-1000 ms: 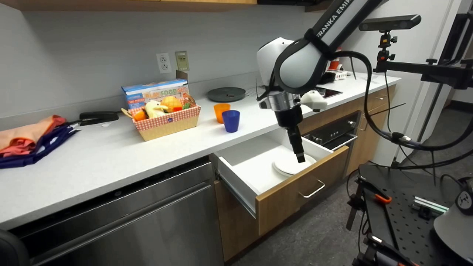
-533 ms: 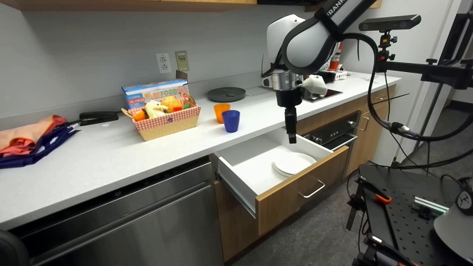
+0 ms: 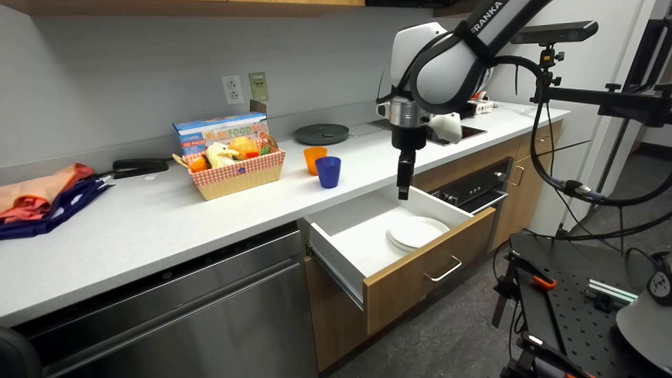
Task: Open the drawer to the right of the dishwasher
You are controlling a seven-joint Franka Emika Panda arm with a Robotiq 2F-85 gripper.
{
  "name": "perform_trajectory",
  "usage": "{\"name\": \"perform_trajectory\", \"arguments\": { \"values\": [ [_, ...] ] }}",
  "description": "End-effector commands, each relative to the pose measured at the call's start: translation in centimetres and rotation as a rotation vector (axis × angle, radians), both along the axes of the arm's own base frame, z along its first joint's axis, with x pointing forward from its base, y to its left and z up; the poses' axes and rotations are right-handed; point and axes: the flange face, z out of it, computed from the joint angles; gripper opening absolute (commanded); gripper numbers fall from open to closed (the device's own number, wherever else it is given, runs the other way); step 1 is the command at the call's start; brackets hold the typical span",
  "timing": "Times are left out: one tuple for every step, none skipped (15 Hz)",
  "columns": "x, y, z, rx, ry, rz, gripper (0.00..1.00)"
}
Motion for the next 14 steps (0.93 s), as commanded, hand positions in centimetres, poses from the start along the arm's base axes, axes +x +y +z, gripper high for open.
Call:
{"name": "perform_trajectory", "arguments": {
  "values": [
    [-1.3, 0.3, 0.8, 0.014, -0.075, -0.019, 1.0],
    [-1.6, 0.3, 0.8, 0.02, -0.09, -0.024, 1.0],
    [-1.8, 0.4, 0.8, 0.031, -0.108, -0.024, 1.0],
    [-0.5, 0.2, 0.0, 0.015, -0.061, -0.026, 1.0],
    [-0.7, 0.2, -0.1, 0.016, -0.063, -0.027, 1.0],
    [-0.7, 0.3, -0.2, 0.016, -0.061, -0.027, 1.0],
    [-0.6, 0.2, -0.3, 0.016, -0.059, -0.027, 1.0],
    [-0.7, 0.2, -0.3, 0.016, -0.058, -0.027, 1.0],
    [-0.6, 0.2, -0.3, 0.016, -0.058, -0.027, 1.0],
    [-0.6, 0.2, -0.3, 0.016, -0.058, -0.027, 1.0],
    [-0.6, 0.2, -0.3, 0.016, -0.058, -0.027, 1.0],
    [-0.6, 0.2, -0.3, 0.016, -0.058, -0.027, 1.0],
    [-0.6, 0.2, -0.3, 0.016, -0.058, -0.027, 1.0],
    [-0.6, 0.2, -0.3, 0.016, -0.058, -0.027, 1.0]
  ]
}}
